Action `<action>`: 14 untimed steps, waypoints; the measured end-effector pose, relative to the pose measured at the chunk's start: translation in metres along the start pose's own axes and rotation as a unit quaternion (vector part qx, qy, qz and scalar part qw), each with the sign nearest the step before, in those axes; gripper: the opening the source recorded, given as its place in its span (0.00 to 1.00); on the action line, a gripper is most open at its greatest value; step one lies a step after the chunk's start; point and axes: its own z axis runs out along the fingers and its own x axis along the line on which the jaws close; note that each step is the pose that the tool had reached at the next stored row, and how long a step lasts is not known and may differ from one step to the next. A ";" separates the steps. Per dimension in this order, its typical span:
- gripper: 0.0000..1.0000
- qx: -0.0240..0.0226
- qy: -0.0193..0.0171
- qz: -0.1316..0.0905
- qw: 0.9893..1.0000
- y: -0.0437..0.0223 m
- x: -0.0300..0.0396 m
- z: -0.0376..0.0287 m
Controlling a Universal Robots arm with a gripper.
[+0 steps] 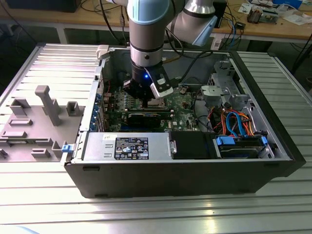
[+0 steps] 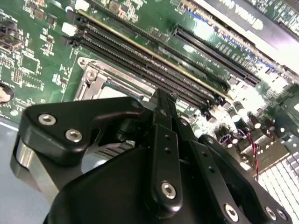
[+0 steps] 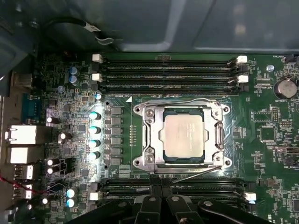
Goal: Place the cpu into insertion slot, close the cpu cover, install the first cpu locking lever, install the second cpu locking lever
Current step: 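Install the second cpu locking lever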
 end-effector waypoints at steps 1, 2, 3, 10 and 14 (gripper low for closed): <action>0.11 -0.004 0.000 0.000 1.000 -0.0015 0.0003 0.0008; 0.11 -0.007 0.000 0.000 1.000 -0.0027 0.0005 0.0012; 0.11 -0.011 0.000 0.000 1.000 -0.0037 0.0007 0.0015; 0.11 -0.033 0.000 0.001 0.999 -0.0135 0.0035 0.0032; 0.11 -0.041 0.000 0.001 0.999 -0.0148 0.0055 0.0051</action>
